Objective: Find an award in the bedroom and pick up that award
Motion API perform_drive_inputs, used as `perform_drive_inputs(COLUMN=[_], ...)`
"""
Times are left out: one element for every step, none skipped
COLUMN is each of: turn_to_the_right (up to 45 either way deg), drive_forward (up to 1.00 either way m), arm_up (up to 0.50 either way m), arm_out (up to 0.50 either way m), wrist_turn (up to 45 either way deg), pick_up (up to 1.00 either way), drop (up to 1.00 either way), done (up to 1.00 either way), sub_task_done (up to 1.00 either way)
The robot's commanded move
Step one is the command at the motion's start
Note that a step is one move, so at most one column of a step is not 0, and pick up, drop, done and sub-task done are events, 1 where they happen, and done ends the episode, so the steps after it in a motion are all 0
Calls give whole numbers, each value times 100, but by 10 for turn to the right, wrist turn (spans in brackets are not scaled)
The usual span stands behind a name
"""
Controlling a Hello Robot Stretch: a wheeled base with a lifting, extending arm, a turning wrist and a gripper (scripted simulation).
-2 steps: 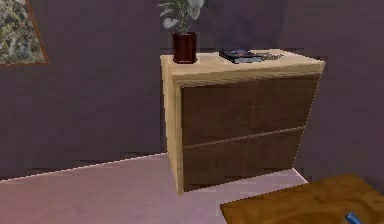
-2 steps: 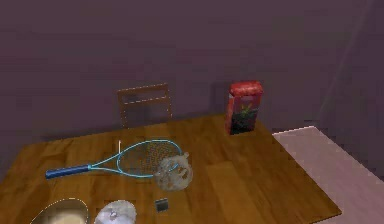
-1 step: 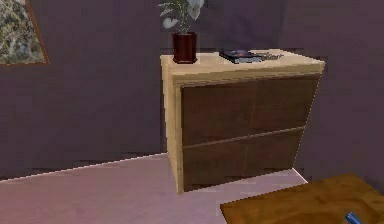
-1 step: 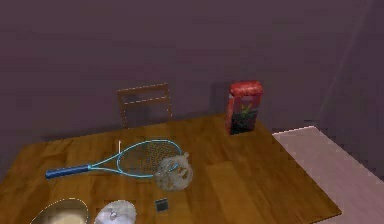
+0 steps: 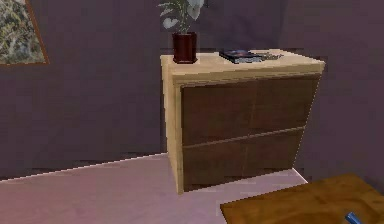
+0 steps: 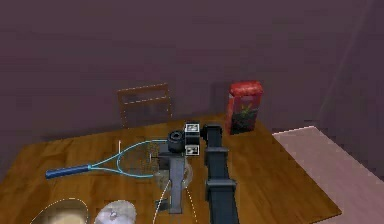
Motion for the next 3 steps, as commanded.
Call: perform_drive_inputs(turn_to_the_right=[0,0,0], drive_forward=[0,0,0], arm_up=[0,0,0], arm_out=[0,0,0], wrist_turn=[450,450,450], pick_up=[0,0,0], drop=[0,0,0], done=[0,0,0], sub_task_done=[0,0,0])
